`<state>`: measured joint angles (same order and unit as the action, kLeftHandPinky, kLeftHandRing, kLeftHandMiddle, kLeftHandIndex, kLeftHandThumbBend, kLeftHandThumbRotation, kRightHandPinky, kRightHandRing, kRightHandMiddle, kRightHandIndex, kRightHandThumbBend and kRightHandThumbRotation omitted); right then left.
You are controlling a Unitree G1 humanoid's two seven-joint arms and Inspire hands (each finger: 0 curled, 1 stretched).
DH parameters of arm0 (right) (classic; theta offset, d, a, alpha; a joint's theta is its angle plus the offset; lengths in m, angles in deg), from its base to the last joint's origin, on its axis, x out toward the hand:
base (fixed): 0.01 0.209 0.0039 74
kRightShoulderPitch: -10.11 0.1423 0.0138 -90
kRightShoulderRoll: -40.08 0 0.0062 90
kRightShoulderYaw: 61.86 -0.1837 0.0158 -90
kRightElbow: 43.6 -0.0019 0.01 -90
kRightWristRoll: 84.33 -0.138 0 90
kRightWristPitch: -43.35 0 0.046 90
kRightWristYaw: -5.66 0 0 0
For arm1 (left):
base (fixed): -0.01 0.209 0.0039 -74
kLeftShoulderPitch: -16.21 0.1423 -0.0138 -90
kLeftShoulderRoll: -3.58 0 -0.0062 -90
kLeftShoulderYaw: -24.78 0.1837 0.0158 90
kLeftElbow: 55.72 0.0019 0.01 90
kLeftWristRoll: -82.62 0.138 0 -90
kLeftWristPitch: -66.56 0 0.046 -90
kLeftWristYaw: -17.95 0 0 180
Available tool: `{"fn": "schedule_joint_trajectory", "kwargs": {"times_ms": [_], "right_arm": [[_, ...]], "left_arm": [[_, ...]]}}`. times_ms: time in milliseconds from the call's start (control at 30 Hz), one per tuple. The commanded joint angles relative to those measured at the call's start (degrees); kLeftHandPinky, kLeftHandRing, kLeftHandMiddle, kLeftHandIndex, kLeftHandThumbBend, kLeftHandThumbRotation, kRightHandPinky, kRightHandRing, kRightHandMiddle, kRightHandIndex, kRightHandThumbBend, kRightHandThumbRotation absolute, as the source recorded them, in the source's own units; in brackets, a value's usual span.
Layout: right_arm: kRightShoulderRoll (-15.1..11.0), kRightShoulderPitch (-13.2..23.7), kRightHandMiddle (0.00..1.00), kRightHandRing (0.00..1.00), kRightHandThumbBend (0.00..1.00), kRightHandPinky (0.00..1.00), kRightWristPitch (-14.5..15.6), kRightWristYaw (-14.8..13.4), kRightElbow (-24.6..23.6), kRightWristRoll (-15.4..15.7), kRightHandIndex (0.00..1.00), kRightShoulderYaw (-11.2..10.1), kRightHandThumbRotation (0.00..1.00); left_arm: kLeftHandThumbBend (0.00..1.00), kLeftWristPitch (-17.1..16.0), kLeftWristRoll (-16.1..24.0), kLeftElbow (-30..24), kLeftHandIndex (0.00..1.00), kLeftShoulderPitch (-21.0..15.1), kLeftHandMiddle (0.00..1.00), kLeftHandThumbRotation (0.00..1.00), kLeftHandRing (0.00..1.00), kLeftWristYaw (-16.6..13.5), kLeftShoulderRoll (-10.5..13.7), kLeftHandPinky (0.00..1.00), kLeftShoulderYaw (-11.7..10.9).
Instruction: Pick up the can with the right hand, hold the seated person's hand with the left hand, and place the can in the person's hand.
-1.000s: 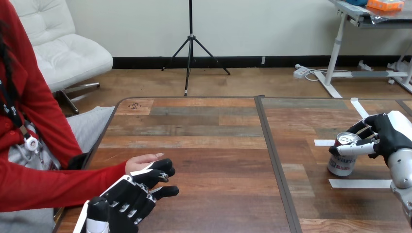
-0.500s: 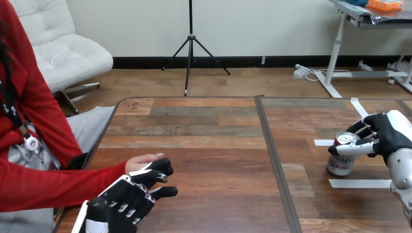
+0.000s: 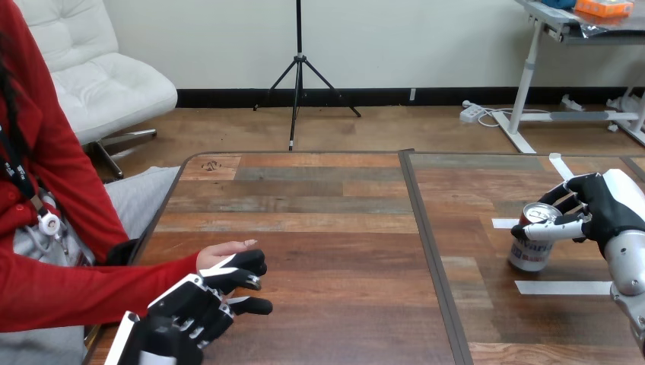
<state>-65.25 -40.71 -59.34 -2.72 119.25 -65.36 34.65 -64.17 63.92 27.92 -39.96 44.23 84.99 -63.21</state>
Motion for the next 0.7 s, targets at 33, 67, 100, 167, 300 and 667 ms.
{"fn": "schedule_joint_trajectory", "kwargs": {"times_ms": [33,67,100,167,300,667], "right_arm": [[-0.9,3.8,0.50,0.46,0.72,0.42,-2.5,-1.5,-2.7,-0.9,0.50,-1.3,0.00],[-0.9,3.9,0.50,0.46,0.72,0.42,-2.6,-1.4,-2.8,-0.9,0.50,-1.2,0.00],[-1.1,3.9,0.50,0.46,0.72,0.42,-2.7,-1.3,-3.0,-0.9,0.50,-1.3,0.00],[-1.2,3.9,0.49,0.45,0.72,0.41,-3.0,-1.2,-3.3,-1.0,0.50,-1.3,0.00],[-1.5,4.0,0.49,0.45,0.72,0.41,-3.9,-0.5,-3.9,-1.4,0.50,-1.6,0.00],[-2.1,4.5,0.49,0.45,0.70,0.39,-3.9,1.4,-5.7,-2.0,0.49,-1.8,0.00]], "left_arm": [[0.77,-5.2,8.5,0.2,0.60,-7.8,0.76,0.93,0.76,-4.7,-1.9,0.58,-4.0],[0.77,-5.5,9.4,0.2,0.60,-7.9,0.75,0.93,0.76,-5.3,-1.9,0.57,-4.2],[0.77,-6.1,10.6,0.3,0.60,-8.3,0.75,0.93,0.75,-6.1,-1.7,0.56,-4.8],[0.76,-6.8,12.0,0.5,0.61,-8.8,0.75,0.91,0.74,-7.1,-1.4,0.55,-5.3],[0.76,-8.2,16.8,0.8,0.62,-10.2,0.73,0.87,0.72,-10.3,-0.7,0.53,-7.7],[0.89,-5.3,24.0,-2.2,0.69,-12.3,0.76,0.84,0.74,-15.0,2.6,0.54,-11.3]]}}
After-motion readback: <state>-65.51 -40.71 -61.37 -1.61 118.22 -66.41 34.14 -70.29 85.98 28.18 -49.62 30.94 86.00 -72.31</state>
